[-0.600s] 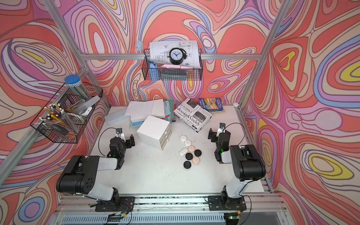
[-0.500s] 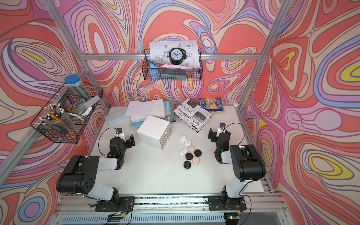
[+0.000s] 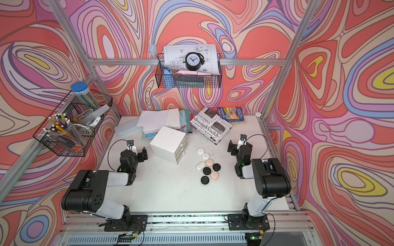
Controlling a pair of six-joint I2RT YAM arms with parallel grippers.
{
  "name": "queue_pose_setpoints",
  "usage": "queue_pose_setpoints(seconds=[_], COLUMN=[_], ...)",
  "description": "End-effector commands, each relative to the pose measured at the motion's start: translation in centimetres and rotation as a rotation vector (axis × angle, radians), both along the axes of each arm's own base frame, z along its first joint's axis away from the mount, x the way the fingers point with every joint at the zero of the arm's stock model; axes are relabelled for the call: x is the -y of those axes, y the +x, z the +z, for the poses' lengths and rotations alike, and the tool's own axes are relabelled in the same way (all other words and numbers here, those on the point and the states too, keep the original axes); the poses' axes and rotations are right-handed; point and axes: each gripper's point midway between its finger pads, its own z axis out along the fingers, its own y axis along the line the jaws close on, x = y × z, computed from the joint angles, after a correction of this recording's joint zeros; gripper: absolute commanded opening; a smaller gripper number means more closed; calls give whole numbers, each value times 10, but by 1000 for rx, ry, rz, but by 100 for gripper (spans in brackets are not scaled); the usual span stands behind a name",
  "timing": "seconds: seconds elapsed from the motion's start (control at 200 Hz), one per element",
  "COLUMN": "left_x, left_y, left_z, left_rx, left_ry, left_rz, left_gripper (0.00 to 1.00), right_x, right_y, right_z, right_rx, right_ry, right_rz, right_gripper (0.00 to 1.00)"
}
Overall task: Put the bluetooth earphones in the drawer according to color
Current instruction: Open the drawer in the storage box.
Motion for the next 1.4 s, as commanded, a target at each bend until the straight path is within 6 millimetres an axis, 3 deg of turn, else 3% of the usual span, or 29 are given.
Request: queue_pose_setpoints(seconds=[0.0, 0.275, 0.511, 0.611, 0.816, 0.951, 0.971, 0.986, 1.057, 1.262, 1.397], left_x=[2, 6, 9, 5, 16, 29, 31, 33, 44, 74, 98], left_y=[2, 3, 1, -5, -13, -17, -19, -16, -17, -20, -22], left_z=[0, 0, 5, 22, 71, 123, 123, 141, 160, 182, 184], left_rx=[-3, -6, 7, 27, 21, 131, 125, 156, 163, 128, -7], left_ry=[6, 5, 14, 32, 71, 39, 39, 38, 53, 57, 1], left_rz=[-10, -36, -54, -15, -65, -113, -125, -134, -178, -299, -421], left_gripper=[99, 99, 98, 98, 98, 98, 98, 98, 98, 99, 98], right_x=[-1, -1, 6, 12, 1, -19, -21, -23, -35, -76, -99], right_y=[2, 2, 0, 2, 7, 10, 11, 12, 16, 17, 10], right_z=[-2, -2, 5, 20, 39, 62, 65, 67, 74, 87, 92], right_rx=[-6, -8, 9, -18, -48, -55, -55, -55, -67, -102, -135], right_ry=[11, 13, 8, 13, 12, 79, 98, 110, 179, 422, 499], right_rz=[7, 7, -39, -75, -6, 91, 100, 106, 154, 311, 373], right_gripper=[98, 98, 90, 89, 85, 84, 84, 84, 84, 83, 83])
